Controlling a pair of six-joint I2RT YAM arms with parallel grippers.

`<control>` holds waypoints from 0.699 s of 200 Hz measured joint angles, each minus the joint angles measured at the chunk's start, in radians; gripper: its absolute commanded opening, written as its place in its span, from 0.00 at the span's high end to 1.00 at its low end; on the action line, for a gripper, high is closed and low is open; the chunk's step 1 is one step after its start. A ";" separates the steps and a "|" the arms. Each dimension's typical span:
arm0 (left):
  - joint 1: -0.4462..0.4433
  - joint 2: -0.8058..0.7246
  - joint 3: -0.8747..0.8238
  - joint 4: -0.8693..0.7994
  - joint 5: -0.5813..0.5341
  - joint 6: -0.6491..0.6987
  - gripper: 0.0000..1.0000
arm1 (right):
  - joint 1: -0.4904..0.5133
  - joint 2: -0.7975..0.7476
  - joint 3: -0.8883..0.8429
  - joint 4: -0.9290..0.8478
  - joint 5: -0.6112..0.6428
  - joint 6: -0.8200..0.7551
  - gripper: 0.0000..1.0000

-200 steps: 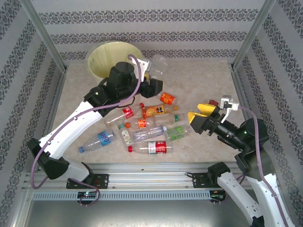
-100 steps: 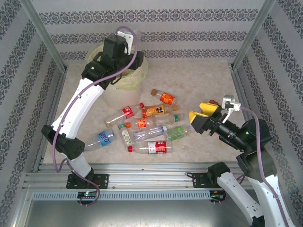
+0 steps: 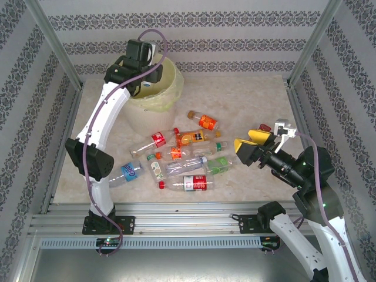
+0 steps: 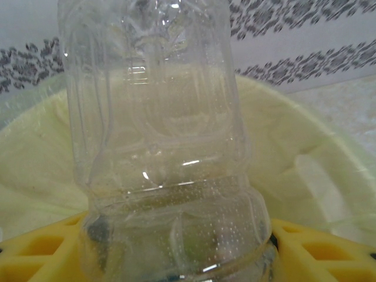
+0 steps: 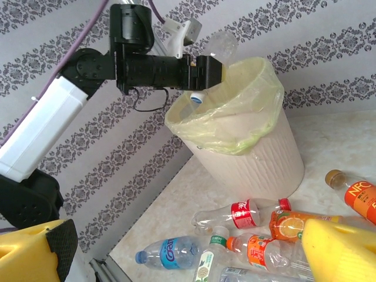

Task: Put the plastic bottles in the bin

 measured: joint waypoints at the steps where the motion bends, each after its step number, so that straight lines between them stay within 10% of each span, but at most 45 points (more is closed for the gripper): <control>1: 0.001 0.000 0.000 0.000 0.000 0.000 0.46 | 0.000 0.001 0.000 0.000 0.000 0.000 0.02; 140: 0.056 0.018 -0.076 -0.049 0.097 -0.009 0.32 | 0.000 0.039 0.000 -0.012 0.000 0.032 0.02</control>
